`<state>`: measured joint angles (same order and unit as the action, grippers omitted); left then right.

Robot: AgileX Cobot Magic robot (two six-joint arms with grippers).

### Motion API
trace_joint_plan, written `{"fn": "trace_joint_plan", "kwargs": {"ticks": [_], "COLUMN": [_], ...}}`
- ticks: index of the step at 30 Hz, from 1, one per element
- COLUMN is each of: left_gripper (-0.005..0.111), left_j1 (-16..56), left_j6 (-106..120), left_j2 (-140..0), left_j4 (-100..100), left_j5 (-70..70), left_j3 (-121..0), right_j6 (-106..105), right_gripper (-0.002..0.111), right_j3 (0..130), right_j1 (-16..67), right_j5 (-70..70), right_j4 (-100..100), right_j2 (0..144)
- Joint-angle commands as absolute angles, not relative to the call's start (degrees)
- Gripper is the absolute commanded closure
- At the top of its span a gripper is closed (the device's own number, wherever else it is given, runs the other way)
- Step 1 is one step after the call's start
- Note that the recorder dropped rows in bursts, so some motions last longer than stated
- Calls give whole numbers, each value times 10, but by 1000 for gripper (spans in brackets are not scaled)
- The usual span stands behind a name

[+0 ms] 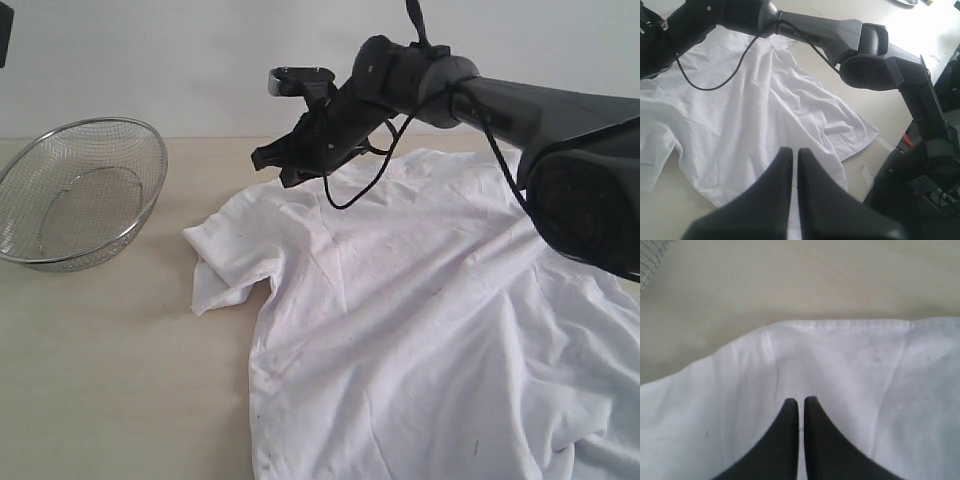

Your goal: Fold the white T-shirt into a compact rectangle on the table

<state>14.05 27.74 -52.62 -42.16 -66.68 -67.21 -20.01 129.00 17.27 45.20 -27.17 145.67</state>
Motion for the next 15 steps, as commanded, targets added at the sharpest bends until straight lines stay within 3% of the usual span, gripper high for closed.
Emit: {"fn": "trace_joint_plan", "kwargs": {"ticks": [1,15], "left_gripper": [102,102], "left_j1": [139,139], "left_j6": [279,279], "left_j2": [-525,-525], "left_j4": [-421,-421], "left_j5": [-669,-669], "left_j3": [-669,-669], "right_j6": [-216,-224], "right_gripper": [108,108], "right_j3": [1293,1293], "right_j1": [162,158], "right_j5": [456,440], "right_j4": [-261,-260], "right_j2": [1475,1511]}}
